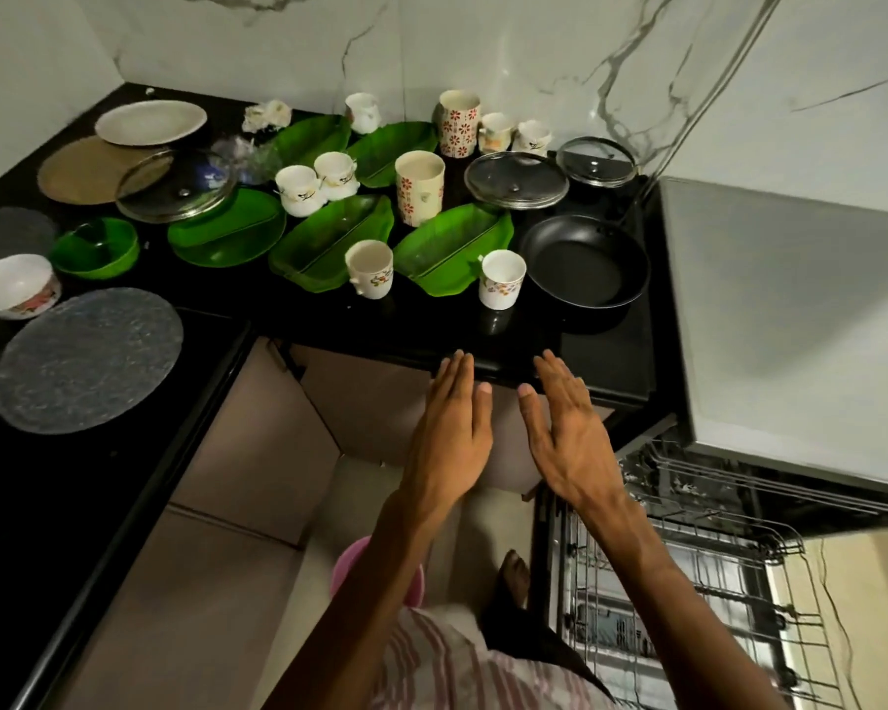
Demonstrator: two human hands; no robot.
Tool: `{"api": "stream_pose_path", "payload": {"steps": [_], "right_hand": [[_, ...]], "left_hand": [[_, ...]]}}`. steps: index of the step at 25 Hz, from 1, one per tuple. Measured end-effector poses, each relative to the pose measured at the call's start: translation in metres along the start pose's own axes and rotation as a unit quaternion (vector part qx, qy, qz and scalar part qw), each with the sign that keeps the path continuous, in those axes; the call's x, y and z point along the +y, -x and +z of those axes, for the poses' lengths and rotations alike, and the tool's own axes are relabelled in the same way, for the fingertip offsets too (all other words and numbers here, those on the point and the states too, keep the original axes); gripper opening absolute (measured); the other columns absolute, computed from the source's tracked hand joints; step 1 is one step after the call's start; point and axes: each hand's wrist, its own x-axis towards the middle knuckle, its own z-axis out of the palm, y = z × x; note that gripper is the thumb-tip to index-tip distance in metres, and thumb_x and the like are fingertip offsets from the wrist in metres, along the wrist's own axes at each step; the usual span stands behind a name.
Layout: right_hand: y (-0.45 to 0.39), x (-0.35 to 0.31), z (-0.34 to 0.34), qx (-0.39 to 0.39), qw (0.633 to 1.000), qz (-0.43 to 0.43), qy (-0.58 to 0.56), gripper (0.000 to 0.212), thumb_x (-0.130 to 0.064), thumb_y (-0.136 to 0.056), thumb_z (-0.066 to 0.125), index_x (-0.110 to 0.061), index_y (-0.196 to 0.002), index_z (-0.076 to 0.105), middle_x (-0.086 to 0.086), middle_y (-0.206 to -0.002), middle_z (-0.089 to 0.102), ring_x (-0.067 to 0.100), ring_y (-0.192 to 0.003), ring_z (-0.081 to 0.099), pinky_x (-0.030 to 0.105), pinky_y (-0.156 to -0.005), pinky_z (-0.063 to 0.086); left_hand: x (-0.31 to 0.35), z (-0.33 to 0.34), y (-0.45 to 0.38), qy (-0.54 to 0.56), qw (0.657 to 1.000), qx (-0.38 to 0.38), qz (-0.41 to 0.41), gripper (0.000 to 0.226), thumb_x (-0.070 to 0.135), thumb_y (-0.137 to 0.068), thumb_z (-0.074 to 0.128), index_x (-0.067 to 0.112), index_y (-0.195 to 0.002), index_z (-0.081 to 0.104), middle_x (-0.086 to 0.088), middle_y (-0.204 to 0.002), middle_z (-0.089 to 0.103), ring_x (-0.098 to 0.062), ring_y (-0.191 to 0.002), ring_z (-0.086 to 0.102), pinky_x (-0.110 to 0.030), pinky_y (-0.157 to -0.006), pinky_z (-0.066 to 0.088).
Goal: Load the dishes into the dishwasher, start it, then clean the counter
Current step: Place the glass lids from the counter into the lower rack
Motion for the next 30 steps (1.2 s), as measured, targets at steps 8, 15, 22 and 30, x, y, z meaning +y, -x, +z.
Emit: {"api": "stream_pose_path", "payload": {"steps": [8,15,22,30], "right_hand": [[-0.075,0.044,-0.048,-0.01,1.0,-0.012,-0.026,0.057,-0.043,-0.102,0.034,-0.011,-0.149,0.035,0.007,-0.158,0.03,0.015,-0.148,0.019,0.044,-0.119,0.024],[-0.122,0.08,-0.081,-0.03,0.999,-0.025,-0.007,0.058,-0.046,-0.102,0.032,-0.014,-0.15,0.033,0.004,-0.159,0.028,0.014,-0.148,0.018,0.044,-0.118,0.026],[-0.171,0.09,-0.087,-0.006,0.999,-0.037,0.013,0.06,-0.047,-0.102,0.028,-0.012,-0.151,0.031,0.006,-0.159,0.026,0.014,-0.149,0.015,0.039,-0.123,0.012],[-0.254,0.094,-0.071,0.099,0.991,-0.055,0.074,0.058,-0.044,-0.104,0.032,-0.011,-0.151,0.03,0.006,-0.16,0.025,0.014,-0.15,0.013,0.037,-0.123,0.012]], "left_hand": [[0.055,0.044,-0.075,-0.002,0.999,0.029,0.017,0.055,0.033,-0.103,0.028,0.005,-0.15,0.027,-0.01,-0.157,0.025,-0.018,-0.148,0.015,-0.04,-0.12,0.017],[0.085,0.068,-0.122,0.027,0.998,0.056,0.017,0.052,0.032,-0.104,0.033,0.008,-0.15,0.028,-0.01,-0.157,0.027,-0.02,-0.146,0.021,-0.043,-0.117,0.028],[0.088,0.057,-0.178,-0.017,0.997,0.065,0.034,0.054,0.033,-0.104,0.033,0.008,-0.151,0.024,-0.01,-0.158,0.024,-0.018,-0.147,0.017,-0.042,-0.119,0.024],[0.073,0.04,-0.274,-0.049,0.986,0.126,0.096,0.059,0.036,-0.102,0.03,0.005,-0.151,0.02,-0.012,-0.159,0.019,-0.018,-0.147,0.011,-0.042,-0.121,0.016]]}}
